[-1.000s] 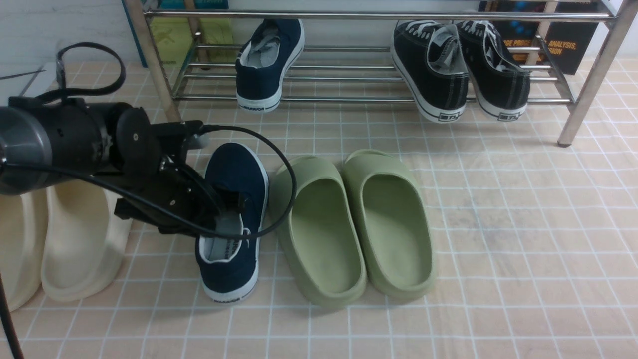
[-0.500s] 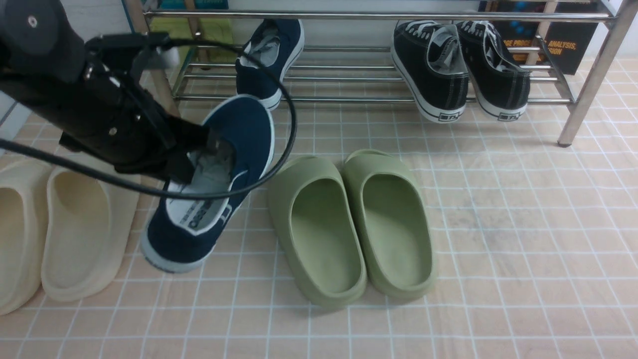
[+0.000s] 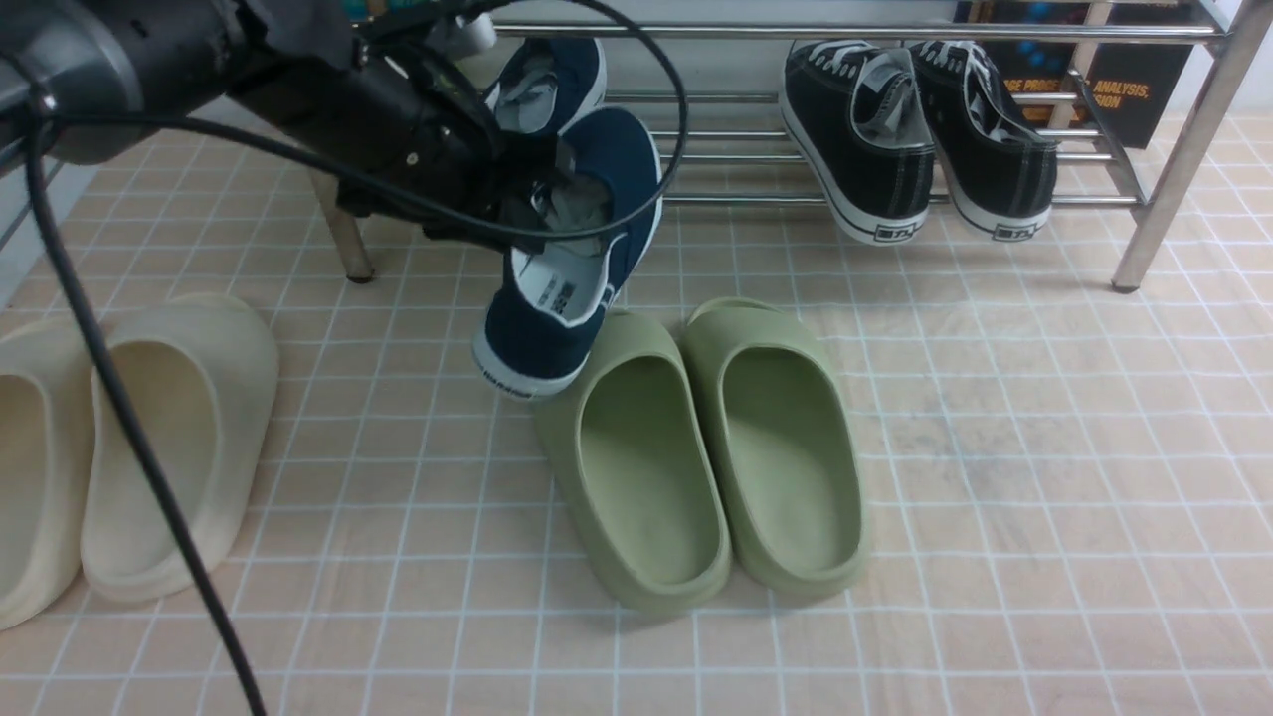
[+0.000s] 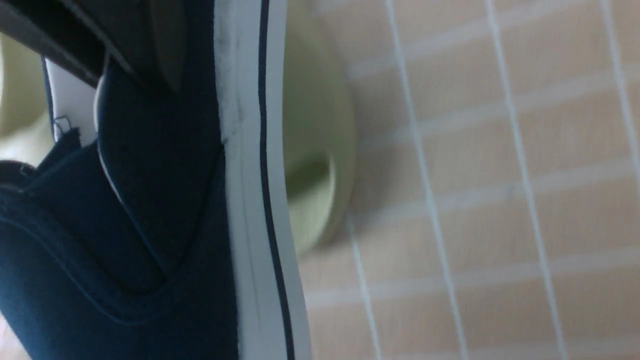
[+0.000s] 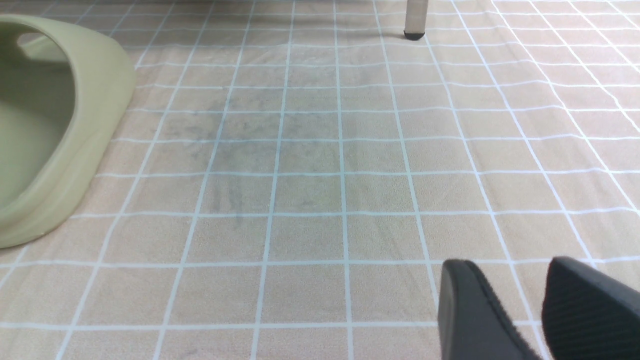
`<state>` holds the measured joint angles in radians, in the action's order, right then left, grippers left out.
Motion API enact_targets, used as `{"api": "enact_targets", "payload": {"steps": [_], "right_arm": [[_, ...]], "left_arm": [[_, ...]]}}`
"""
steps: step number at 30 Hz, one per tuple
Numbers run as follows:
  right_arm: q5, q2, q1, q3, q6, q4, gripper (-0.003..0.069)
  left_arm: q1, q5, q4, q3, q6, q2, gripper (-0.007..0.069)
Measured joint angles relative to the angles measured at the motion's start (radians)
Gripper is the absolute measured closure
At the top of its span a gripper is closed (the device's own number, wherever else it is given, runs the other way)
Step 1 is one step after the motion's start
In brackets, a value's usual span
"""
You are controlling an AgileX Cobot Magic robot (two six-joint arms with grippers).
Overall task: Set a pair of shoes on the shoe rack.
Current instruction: Use the left arm to put a shoe into the shoe rack
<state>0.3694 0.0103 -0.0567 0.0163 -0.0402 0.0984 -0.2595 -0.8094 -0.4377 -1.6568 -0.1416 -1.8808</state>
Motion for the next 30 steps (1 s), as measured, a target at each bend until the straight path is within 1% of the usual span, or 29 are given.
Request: {"api": "enact_targets", "payload": {"steps": [5,6,8,9,12,16,24,27,30], "right_arm": [[0.000,0.000,0.000,0.000,0.000,0.000,0.0421],[0.000,0.000,0.000,0.000,0.000,0.000,0.0421],[0.000,0.000,0.000,0.000,0.000,0.000,0.0421],[0.000,0.000,0.000,0.000,0.000,0.000,0.0421],[0.000,0.000,0.000,0.000,-0.001,0.000,0.0421],[0.000,0.000,0.000,0.000,-0.001,0.000,0.0421],[0.000,0.000,0.000,0.000,-0.001,0.000,0.0421],[0.000,0.000,0.000,0.000,-0.001,0.000,0.0421],[0.000,0.000,0.000,0.000,-0.001,0.000,0.0421]], "left_arm": [[0.000,0.014,-0.044,-0.238,-0.001,-0.167,0.0588],[0.000,0.015,-0.046,-0.246,-0.001,-0.173,0.0588],[0.000,0.012,-0.050,-0.351,0.000,-0.256,0.0588],[0.000,0.012,-0.050,-0.351,0.000,-0.256,0.0588],[0.000,0.021,-0.050,-0.457,0.000,-0.348,0.0588],[0.000,0.062,-0.050,-0.514,0.015,-0.410,0.0588],[0.000,0.159,-0.052,-0.524,0.019,-0.443,0.0585],[-0.001,0.173,-0.059,-0.524,0.017,-0.443,0.0566],[-0.001,0.203,-0.064,-0.524,0.018,-0.444,0.0510]]}}
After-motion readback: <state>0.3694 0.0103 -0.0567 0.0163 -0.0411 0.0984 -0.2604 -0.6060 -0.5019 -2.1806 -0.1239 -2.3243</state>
